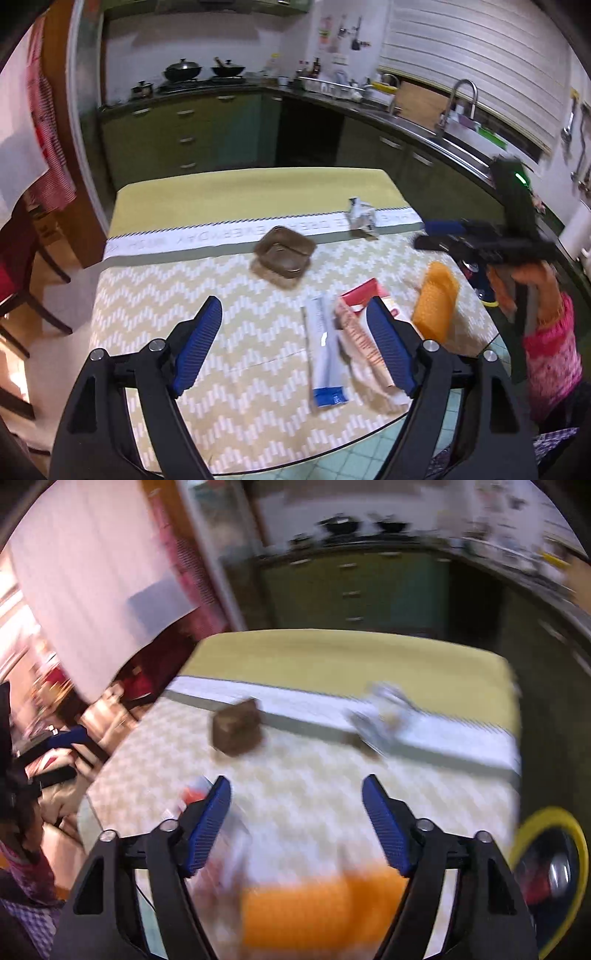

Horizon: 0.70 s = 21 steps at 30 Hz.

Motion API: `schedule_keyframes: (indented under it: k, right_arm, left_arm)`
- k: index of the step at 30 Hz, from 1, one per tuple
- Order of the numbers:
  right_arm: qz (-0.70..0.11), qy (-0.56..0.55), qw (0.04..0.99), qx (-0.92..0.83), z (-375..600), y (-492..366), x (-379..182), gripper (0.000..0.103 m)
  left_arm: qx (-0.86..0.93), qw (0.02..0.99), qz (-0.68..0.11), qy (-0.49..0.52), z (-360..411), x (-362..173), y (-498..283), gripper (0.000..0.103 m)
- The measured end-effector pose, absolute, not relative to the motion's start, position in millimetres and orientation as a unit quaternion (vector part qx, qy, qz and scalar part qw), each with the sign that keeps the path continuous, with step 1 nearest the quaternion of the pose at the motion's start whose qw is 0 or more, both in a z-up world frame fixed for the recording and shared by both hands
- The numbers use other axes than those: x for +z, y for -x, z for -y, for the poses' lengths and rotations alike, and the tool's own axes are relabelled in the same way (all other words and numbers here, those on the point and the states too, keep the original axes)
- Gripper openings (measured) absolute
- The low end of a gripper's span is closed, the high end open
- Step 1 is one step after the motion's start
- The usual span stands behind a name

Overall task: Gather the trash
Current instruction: 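Move the right gripper to the brown plastic tray and grasp its rim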

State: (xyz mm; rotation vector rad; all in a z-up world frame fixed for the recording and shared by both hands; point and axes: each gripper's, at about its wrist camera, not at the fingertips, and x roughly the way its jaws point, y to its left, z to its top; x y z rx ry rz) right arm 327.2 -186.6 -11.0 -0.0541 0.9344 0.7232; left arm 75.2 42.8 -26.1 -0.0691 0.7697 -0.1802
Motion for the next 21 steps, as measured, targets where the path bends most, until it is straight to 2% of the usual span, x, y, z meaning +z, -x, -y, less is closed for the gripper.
schedule_keyframes:
  k: [2, 4, 12, 14, 17, 21]
  right_arm:
    - [-0.452, 0.045, 0.816, 0.357, 154, -352, -17, 0.062]
    - [-0.468, 0.067, 0.803, 0.363, 124, -372, -26, 0.051]
    - [-0.504, 0.113, 0.772, 0.37, 66, -419, -58, 0.036]
    - [-0.512, 0.124, 0.767, 0.367, 58, -422, -67, 0.035]
    - [-0.521, 0.138, 0.759, 0.366, 47, -425, -78, 0.026]
    - [-0.531, 0.145, 0.751, 0.364, 41, -425, -89, 0.025]
  left_arm:
    - [-0.082, 0.922, -0.378, 0.036, -50, -29, -73, 0.076]
    - [-0.078, 0.921, -0.38, 0.035, -52, -30, -73, 0.077]
    - [-0.072, 0.919, -0.386, 0.041, -60, -36, -72, 0.077]
    - [-0.073, 0.918, -0.389, 0.041, -61, -38, -73, 0.077]
    - [-0.075, 0.916, -0.391, 0.042, -60, -40, -74, 0.078]
    - [-0.076, 0.915, -0.395, 0.042, -61, -43, -74, 0.078]
